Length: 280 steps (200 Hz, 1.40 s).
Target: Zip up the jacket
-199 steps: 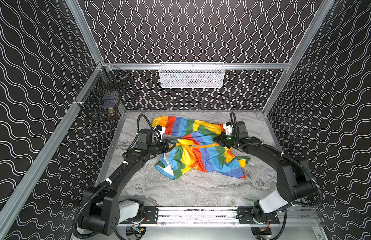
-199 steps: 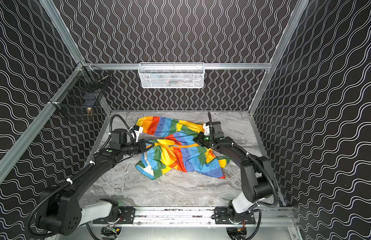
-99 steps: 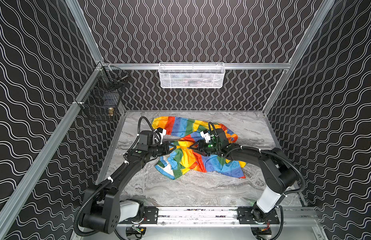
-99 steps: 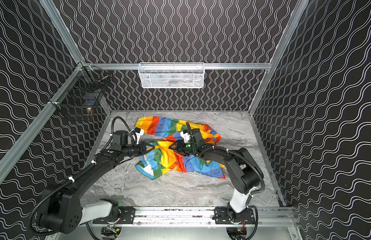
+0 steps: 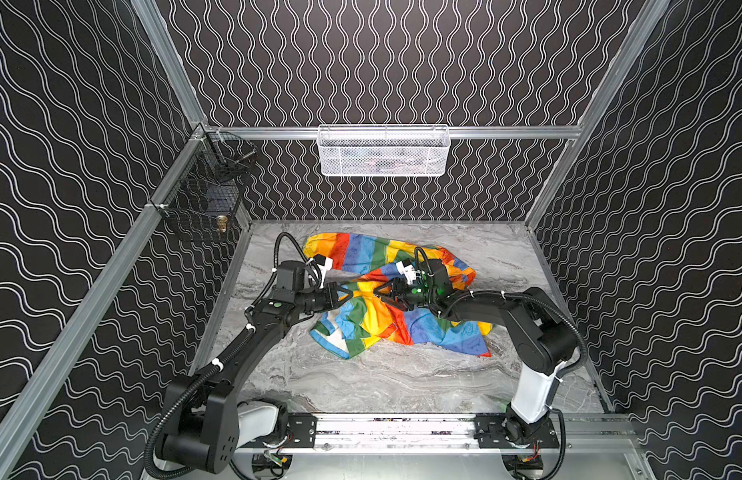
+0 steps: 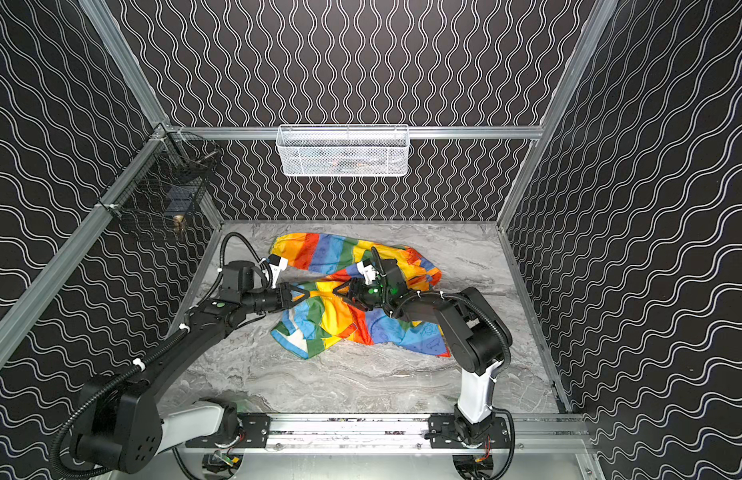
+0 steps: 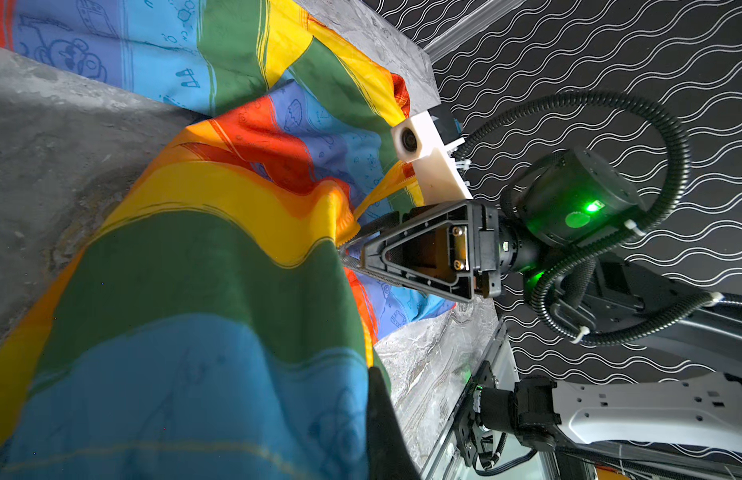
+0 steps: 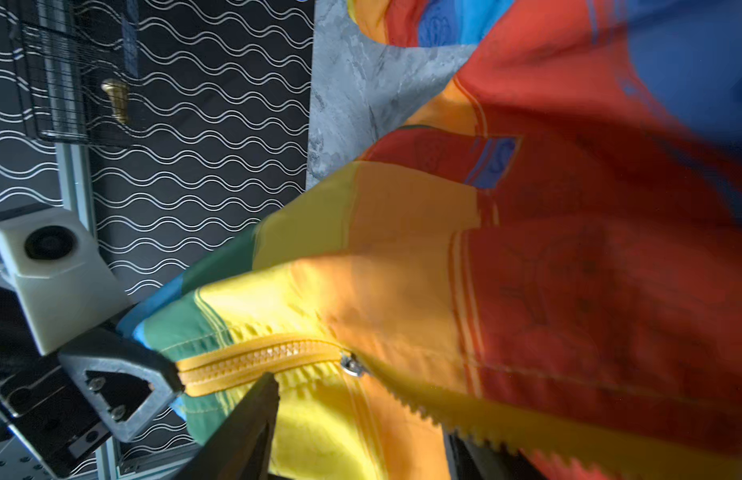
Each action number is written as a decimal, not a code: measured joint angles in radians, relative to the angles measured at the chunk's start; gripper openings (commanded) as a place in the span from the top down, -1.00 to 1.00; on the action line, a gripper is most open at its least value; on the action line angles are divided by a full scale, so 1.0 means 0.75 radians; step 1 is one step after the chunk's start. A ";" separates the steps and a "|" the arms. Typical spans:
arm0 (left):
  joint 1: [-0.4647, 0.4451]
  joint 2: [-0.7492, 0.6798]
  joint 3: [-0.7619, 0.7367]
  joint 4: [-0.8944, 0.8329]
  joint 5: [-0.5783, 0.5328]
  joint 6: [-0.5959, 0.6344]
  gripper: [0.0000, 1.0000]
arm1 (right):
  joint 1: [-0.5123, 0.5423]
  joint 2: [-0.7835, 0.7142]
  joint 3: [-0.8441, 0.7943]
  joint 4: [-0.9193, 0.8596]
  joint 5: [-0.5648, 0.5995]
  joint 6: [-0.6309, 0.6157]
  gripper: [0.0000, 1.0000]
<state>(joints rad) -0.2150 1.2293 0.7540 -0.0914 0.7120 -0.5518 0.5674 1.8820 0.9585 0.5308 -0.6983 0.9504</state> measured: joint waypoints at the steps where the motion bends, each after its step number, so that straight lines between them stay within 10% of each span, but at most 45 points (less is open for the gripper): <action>1: 0.000 -0.001 0.000 0.000 0.000 0.000 1.00 | 0.000 0.001 -0.001 0.003 0.000 0.002 -0.25; 147: 0.000 -0.011 -0.002 -0.001 0.009 -0.029 1.00 | 0.000 0.070 -0.162 0.542 -0.109 0.224 -0.04; 280: 0.000 -0.007 -0.002 0.001 0.010 -0.030 1.00 | -0.001 0.127 -0.115 0.527 -0.113 0.242 0.36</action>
<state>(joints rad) -0.2150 1.2243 0.7525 -0.0910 0.7193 -0.5743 0.5671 1.9770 0.8722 0.9264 -0.7834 1.1320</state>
